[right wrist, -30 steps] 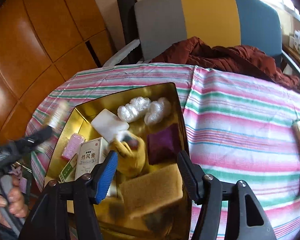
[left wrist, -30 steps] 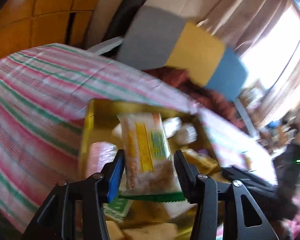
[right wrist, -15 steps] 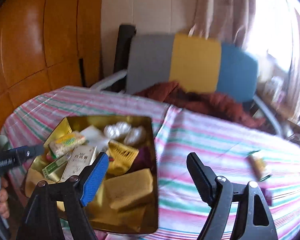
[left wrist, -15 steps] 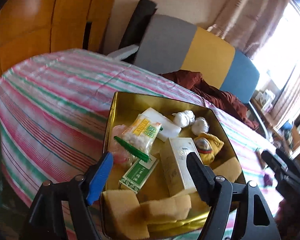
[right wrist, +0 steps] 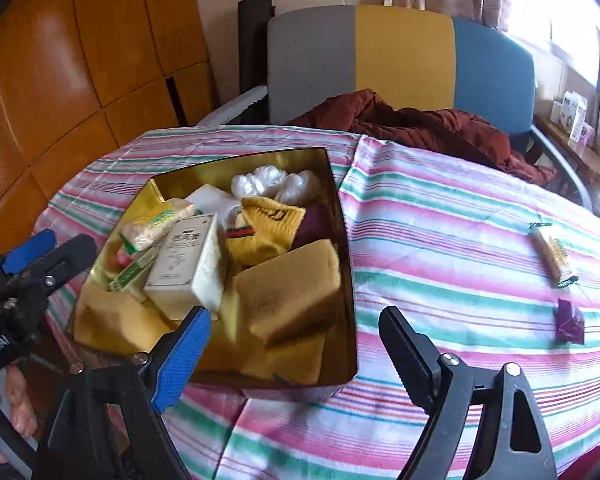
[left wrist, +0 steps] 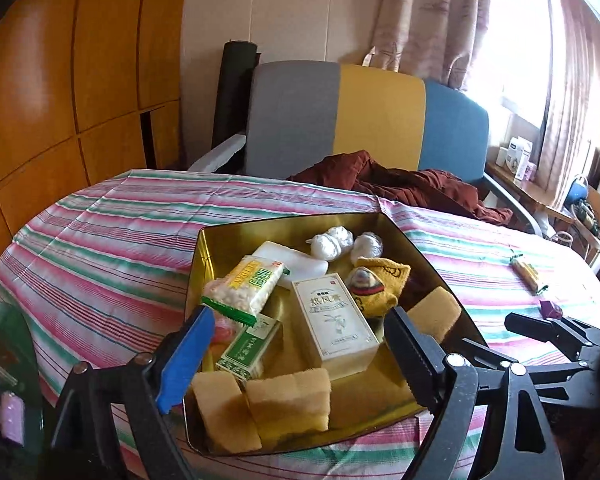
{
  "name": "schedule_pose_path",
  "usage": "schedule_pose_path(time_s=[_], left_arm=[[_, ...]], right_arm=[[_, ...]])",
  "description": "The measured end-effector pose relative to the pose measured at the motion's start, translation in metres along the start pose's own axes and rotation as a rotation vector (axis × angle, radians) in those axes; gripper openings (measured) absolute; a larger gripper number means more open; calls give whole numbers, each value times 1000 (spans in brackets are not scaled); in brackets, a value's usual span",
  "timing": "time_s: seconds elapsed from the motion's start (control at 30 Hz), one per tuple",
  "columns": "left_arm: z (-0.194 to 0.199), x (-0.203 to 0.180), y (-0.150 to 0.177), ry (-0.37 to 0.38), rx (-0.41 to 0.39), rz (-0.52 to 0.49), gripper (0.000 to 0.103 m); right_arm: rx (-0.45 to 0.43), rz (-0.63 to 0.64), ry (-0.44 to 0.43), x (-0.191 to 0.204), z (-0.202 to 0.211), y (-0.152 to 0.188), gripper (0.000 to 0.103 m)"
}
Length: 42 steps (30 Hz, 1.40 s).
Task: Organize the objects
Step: 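Move both tools back to the remaining WEIDAN packet and purple packet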
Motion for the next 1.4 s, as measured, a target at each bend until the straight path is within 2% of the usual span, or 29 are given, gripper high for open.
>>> schedule_pose_path(time_s=[0.33, 0.67, 0.9, 1.1, 1.23, 1.33, 1.4], left_arm=[[7, -18, 7, 9, 10, -44, 88], [9, -32, 11, 17, 23, -90, 89], [13, -44, 10, 27, 18, -122, 89], [16, -54, 7, 36, 9, -152, 89], [17, -64, 5, 41, 6, -176, 89], [18, -72, 3, 42, 2, -200, 89], [18, -79, 0, 45, 0, -216, 89]], right_arm=[[-31, -75, 7, -23, 11, 5, 89], [-17, -57, 136, -65, 30, 5, 89], [-32, -39, 231, -100, 52, -14, 89], [-57, -46, 348, -148, 69, -32, 89], [-51, -87, 423, -196, 69, -31, 89], [-57, -153, 448, -229, 69, -20, 89], [-68, -242, 429, -250, 71, -12, 89]])
Point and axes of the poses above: each gripper's, at about its wrist camera, not at the fingertips, and z roughly against the way its jaws point, x to its left, y to its underside, the point moved 2 cm from there along -z, roughly the way its jaws point, and after that the axes turned 8 degrees about -y, right-handed, at the moved point
